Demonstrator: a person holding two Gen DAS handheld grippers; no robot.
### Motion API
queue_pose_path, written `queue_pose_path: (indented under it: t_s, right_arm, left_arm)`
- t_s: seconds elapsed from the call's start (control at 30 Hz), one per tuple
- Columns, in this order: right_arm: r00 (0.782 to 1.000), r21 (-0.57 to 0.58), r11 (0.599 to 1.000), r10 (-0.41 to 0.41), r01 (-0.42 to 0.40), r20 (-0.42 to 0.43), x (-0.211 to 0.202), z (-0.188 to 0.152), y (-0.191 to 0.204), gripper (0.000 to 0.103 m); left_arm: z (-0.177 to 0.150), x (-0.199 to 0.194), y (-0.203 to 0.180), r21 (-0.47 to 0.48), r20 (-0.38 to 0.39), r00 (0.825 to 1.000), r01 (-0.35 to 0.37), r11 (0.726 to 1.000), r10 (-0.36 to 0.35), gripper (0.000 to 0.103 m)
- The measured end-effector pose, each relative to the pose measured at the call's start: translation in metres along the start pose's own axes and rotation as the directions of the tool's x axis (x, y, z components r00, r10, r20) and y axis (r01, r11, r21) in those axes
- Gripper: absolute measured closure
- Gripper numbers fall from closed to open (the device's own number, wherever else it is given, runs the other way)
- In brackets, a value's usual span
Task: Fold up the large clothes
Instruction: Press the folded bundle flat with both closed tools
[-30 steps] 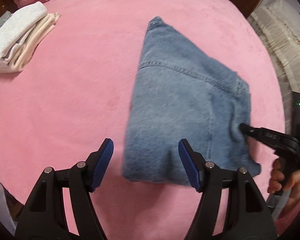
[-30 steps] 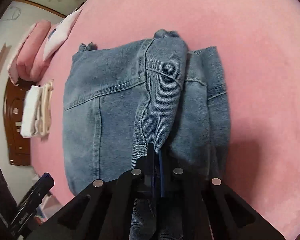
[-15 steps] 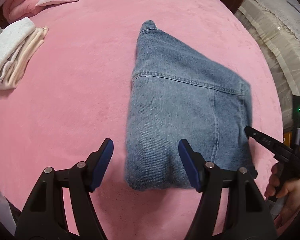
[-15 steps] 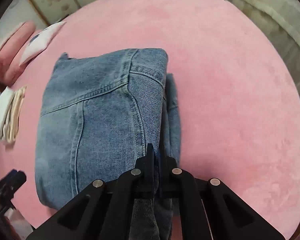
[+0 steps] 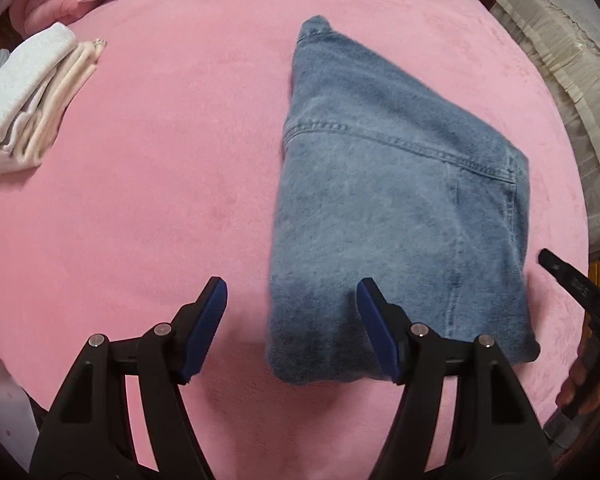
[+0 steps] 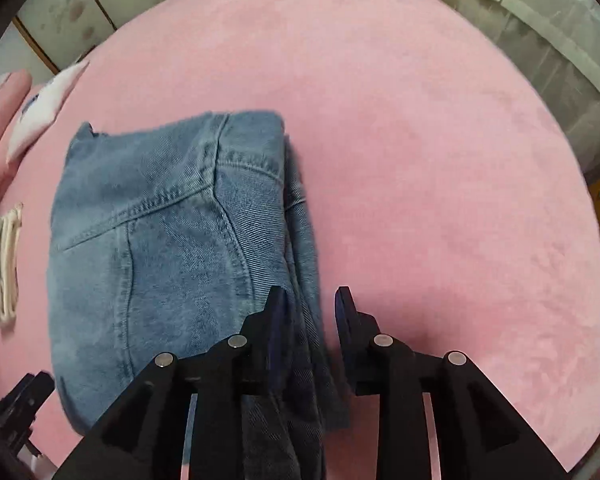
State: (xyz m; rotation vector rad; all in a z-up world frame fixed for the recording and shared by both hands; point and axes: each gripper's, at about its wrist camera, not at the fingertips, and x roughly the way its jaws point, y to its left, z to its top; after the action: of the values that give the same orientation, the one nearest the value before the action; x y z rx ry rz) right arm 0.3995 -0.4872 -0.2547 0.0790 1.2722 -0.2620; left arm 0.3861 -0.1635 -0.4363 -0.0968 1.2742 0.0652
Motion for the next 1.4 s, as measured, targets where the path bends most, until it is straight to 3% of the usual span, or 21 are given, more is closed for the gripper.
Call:
queue_pose_path:
  t_s: [0.07, 0.17, 0.23, 0.27, 0.3, 0.33, 0.37, 0.43, 0.53, 0.57, 0.7, 0.73, 0.8, 0.87, 0.93, 1.0, 1.07, 1.13, 1.27, 1.4]
  right_arm:
    - [0.999, -0.012, 1.000, 0.002, -0.001, 0.040, -0.021, -0.003, 0.000, 0.079]
    - [0.983, -0.028, 0.984, 0.176, -0.174, 0.054, -0.047, -0.011, 0.011, 0.079]
    - [0.936, -0.054, 0.936, 0.350, -0.349, 0.015, -0.052, -0.021, 0.030, 0.079]
    - [0.905, -0.056, 0.904, 0.424, -0.424, -0.016, -0.051, -0.026, 0.040, 0.079]
    - [0.866, -0.051, 0.865, 0.494, -0.499, -0.075, -0.046, -0.032, 0.051, 0.086]
    - [0.849, -0.050, 0.851, 0.515, -0.523, -0.123, -0.041, -0.034, 0.055, 0.092]
    - [0.845, -0.061, 0.850, 0.509, -0.524, -0.165, -0.032, -0.038, 0.071, 0.102]
    - [0.867, -0.113, 0.868, 0.458, -0.484, -0.196, -0.019, -0.049, 0.092, 0.102]
    - [0.878, -0.109, 0.891, 0.402, -0.440, -0.259, 0.005, -0.063, 0.101, 0.102]
    - [0.894, -0.116, 0.907, 0.364, -0.404, -0.263, 0.011, -0.067, 0.100, 0.102]
    - [0.960, -0.149, 0.959, 0.211, -0.240, -0.186, 0.017, -0.073, 0.077, 0.103]
    - [0.950, -0.093, 0.959, 0.247, -0.268, -0.190, 0.015, -0.074, 0.064, 0.103]
    - [0.963, -0.052, 0.975, 0.207, -0.218, -0.171, 0.008, -0.077, 0.055, 0.103]
    - [0.979, -0.095, 0.983, 0.141, -0.156, -0.146, -0.005, -0.081, 0.060, 0.103]
    - [0.993, -0.145, 0.983, 0.102, -0.111, -0.064, -0.029, -0.082, 0.071, 0.103]
    - [0.974, -0.161, 0.961, 0.224, -0.226, -0.034, -0.054, -0.073, 0.070, 0.103]
    - [0.914, -0.160, 0.900, 0.399, -0.406, -0.073, -0.064, -0.071, 0.078, 0.103]
    - [0.864, -0.159, 0.850, 0.484, -0.501, -0.139, -0.054, -0.069, 0.105, 0.103]
    - [0.856, -0.234, 0.826, 0.472, -0.513, -0.213, -0.028, -0.074, 0.143, 0.103]
    - [0.868, -0.242, 0.835, 0.462, -0.494, -0.179, -0.001, -0.051, 0.174, 0.103]
  left_arm:
    - [0.001, -0.005, -0.001, -0.002, 0.013, 0.998, 0.058, 0.998, -0.058, 0.039]
    - [0.002, -0.008, -0.005, 0.014, 0.012, 0.987, 0.162, 0.987, -0.162, 0.046]
    - [0.003, -0.002, -0.012, 0.040, -0.020, 0.986, 0.166, 0.985, -0.166, 0.064]
    - [0.002, 0.004, -0.015, 0.047, -0.049, 0.985, 0.168, 0.985, -0.166, 0.087]
    - [0.001, 0.008, -0.017, 0.045, -0.064, 0.983, 0.174, 0.984, -0.171, 0.101]
    - [-0.001, 0.014, -0.018, 0.039, -0.084, 0.980, 0.183, 0.982, -0.180, 0.101]
    - [-0.004, 0.020, -0.020, 0.036, -0.100, 0.977, 0.194, 0.980, -0.190, 0.101]
    - [-0.010, 0.027, -0.022, 0.045, -0.107, 0.977, 0.193, 0.980, -0.187, 0.102]
    - [-0.016, 0.037, -0.017, 0.029, -0.124, 0.978, 0.175, 0.984, -0.170, 0.102]
    - [-0.017, 0.038, -0.015, 0.015, -0.126, 0.976, 0.182, 0.983, -0.179, 0.102]
    - [-0.024, 0.036, -0.002, -0.075, -0.113, 0.965, 0.228, 0.971, -0.235, 0.102]
    - [-0.026, 0.036, -0.002, -0.080, -0.106, 0.968, 0.222, 0.972, -0.229, 0.102]
    - [-0.027, 0.033, -0.007, -0.060, -0.104, 0.973, 0.201, 0.978, -0.206, 0.102]
    - [-0.023, 0.024, -0.010, -0.045, -0.108, 0.979, 0.172, 0.984, -0.176, 0.102]
    - [-0.016, 0.008, -0.015, -0.001, -0.068, 0.986, 0.154, 0.988, -0.154, 0.102]
    - [-0.009, 0.001, -0.019, 0.040, -0.051, 0.985, 0.165, 0.985, -0.163, 0.102]
    - [-0.001, 0.009, -0.024, 0.064, -0.065, 0.982, 0.182, 0.981, -0.178, 0.102]
    - [0.010, 0.027, -0.025, 0.065, -0.096, 0.978, 0.193, 0.979, -0.186, 0.103]
    - [0.036, 0.052, -0.018, -0.015, -0.123, 0.952, 0.282, 0.959, -0.281, 0.103]
    - [0.062, 0.061, -0.025, 0.046, -0.106, 0.947, 0.308, 0.950, -0.302, 0.103]
